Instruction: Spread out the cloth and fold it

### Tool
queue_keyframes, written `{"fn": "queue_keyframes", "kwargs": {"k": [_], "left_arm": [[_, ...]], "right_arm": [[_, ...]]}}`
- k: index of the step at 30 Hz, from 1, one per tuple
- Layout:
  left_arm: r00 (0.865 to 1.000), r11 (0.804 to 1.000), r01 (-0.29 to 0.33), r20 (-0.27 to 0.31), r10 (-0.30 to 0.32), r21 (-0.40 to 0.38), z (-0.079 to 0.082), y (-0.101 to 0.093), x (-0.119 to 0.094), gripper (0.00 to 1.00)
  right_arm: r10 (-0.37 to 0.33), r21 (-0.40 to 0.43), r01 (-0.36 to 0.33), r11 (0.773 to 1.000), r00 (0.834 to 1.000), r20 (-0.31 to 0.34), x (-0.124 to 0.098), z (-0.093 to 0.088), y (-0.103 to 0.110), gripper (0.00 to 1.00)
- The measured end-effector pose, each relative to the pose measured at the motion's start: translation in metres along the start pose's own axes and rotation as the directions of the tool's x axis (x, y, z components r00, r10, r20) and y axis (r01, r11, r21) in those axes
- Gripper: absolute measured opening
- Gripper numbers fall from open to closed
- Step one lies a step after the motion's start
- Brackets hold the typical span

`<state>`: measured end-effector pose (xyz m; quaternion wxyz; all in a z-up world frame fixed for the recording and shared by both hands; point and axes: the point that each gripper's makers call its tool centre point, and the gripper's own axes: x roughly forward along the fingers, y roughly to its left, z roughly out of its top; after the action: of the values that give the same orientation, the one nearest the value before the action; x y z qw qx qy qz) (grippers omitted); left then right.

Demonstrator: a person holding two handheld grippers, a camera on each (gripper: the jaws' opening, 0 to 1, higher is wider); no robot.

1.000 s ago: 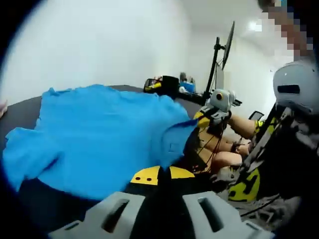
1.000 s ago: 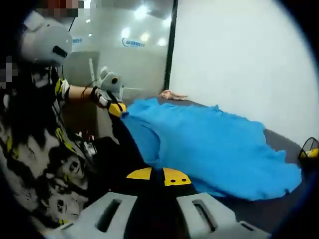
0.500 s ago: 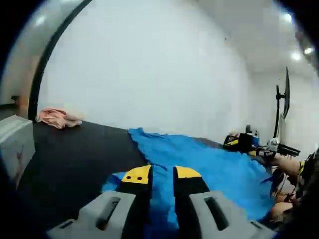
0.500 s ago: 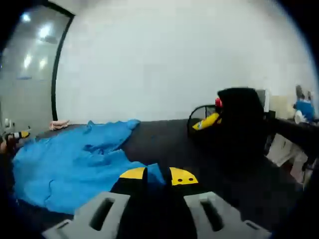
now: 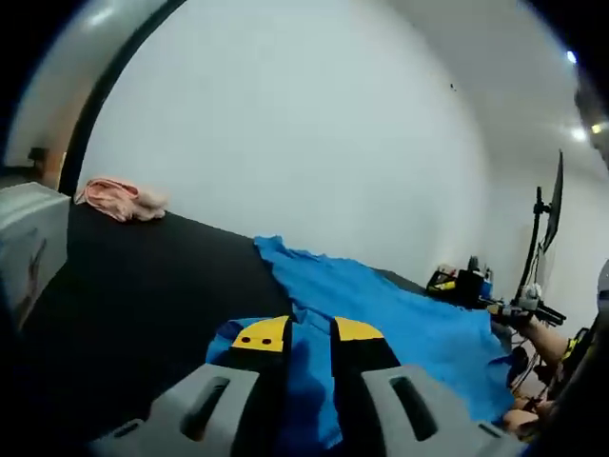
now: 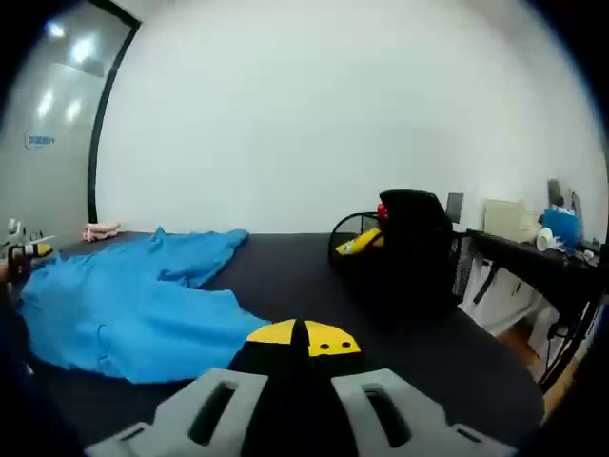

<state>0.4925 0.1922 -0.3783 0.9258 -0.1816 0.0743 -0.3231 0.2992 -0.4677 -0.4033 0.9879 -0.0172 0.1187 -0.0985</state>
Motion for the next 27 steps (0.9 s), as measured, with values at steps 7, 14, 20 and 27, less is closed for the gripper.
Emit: {"fn": "queue_keyframes", "kwargs": {"k": [7,14,20,27], "left_arm": [[1.000,1.000,-0.006,-0.024,0.006,-0.024,-0.003,-0.002,-0.007,0.16],[0.982,0.981,-0.164,-0.115,0.151,-0.106,0.000,0.028,-0.042,0.19],[0.980,0.985,0.045,-0.198,-0.011,0.169,-0.032,-0.023,-0.083,0.27],[0.954,0.900,0.030,-0.281,0.103,0.434,-0.053,0.004,-0.059,0.16]], "right_arm": [[-0.020,0.013,0.020,1.000,1.000,0.021,0.005,-0.009,0.000,0.04],[0.003,-0.017,-0.001,1.000,0.992,0.126,-0.011,0.017,0.011,0.19],[0.102,-0.021,-0.100,0.995,0.983,0.152,-0.016,0.026,0.046,0.19],[0.174,-0.039,-0.170,0.985,0.964,0.201,-0.009,0.050,0.080,0.19]]}}
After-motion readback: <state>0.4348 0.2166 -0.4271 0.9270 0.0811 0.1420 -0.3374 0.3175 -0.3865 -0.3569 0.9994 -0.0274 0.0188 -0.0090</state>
